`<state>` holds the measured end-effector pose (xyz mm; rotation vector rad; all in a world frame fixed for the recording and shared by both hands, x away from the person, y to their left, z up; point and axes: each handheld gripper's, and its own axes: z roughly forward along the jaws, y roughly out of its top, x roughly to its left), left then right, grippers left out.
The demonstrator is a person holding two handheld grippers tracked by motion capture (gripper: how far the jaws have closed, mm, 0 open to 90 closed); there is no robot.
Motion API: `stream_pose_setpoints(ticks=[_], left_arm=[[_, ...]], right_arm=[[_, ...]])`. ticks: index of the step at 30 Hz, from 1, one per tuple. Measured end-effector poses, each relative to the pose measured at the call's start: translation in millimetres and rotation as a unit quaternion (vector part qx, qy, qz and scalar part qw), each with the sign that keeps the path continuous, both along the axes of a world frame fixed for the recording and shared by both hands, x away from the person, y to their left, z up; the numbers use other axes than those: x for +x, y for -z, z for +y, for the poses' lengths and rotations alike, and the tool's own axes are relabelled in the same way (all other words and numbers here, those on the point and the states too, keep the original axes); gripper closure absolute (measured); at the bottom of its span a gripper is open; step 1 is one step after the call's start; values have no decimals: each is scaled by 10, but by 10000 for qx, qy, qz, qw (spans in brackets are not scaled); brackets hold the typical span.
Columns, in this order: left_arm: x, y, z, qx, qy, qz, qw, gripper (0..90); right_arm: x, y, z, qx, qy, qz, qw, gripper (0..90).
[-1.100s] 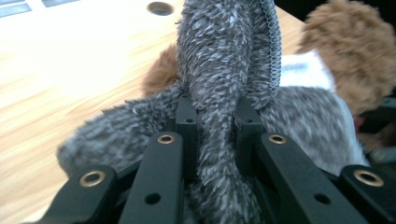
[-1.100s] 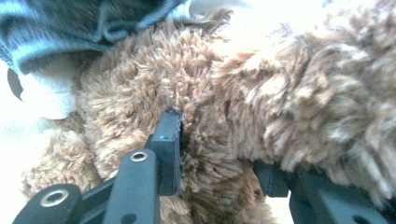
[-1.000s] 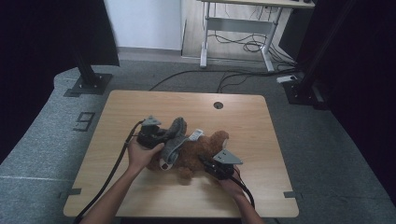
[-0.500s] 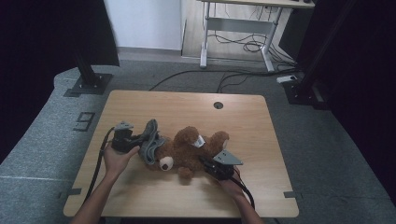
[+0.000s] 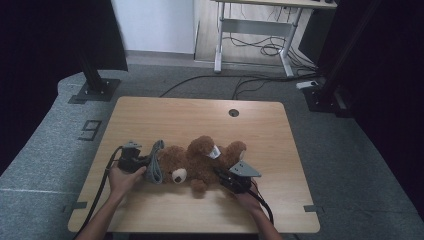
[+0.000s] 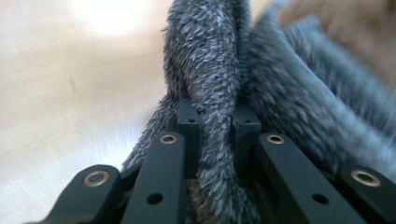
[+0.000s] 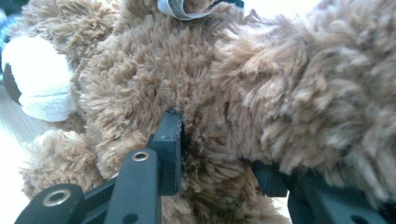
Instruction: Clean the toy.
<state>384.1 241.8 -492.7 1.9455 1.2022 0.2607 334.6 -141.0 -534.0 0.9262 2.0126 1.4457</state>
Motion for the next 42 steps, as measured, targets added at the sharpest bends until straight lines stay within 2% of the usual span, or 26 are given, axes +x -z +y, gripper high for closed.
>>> stream_pose_setpoints(ticks=[1,2,4,6,7,8,9,12,13,14,17,20,23,30,36,42], left_arm=[[-7,-85,-21,-39,16,-124,9999,784],[-24,-261,-86,-184,105,-359,9991,784],[-38,-460,-211,-364,318,-573,9972,784],[-45,-646,-438,-531,648,-707,9940,784],[-45,-700,-544,-530,777,-738,9928,784],[-44,-772,-743,-439,966,-823,9909,784],[-38,-803,-868,-427,1078,-843,9897,783],[31,-863,-1405,-362,1502,-827,9845,782],[56,-865,-1521,-340,1567,-805,9838,782],[102,-856,-1709,-343,1661,-734,9828,782],[205,-814,-2069,-288,1829,-545,9812,779],[272,-741,-2315,-73,1831,-459,9820,777],[292,-644,-2336,184,1800,-419,9826,777],[294,-582,-2058,233,1591,-389,9862,779],[285,-567,-1701,281,1353,-436,9894,778],[288,-568,-1302,375,984,-449,9934,777]], right_arm=[[0,1,-4,5,-1,9,10000,590],[1,1,-7,5,3,10,10000,590],[1,3,-7,1,-18,3,10000,591],[-6,3,4,-20,-17,-31,10000,592],[-7,3,6,-15,-13,-30,10000,592],[-7,3,5,-17,-13,-34,10000,592],[-7,3,4,-9,-14,-32,10000,592],[-8,3,5,-6,-15,-28,10000,592],[-7,3,4,-17,-17,-41,10000,592],[-8,3,5,-20,-16,-44,10000,592],[-11,5,8,-20,-11,-39,10000,592],[-16,7,7,-36,-6,-54,10000,593],[-20,10,5,-46,-9,-37,10000,595],[-17,14,9,-15,-3,-17,10000,597],[-7,16,4,72,-4,31,10000,601],[-6,17,2,83,-1,42,10000,601]])
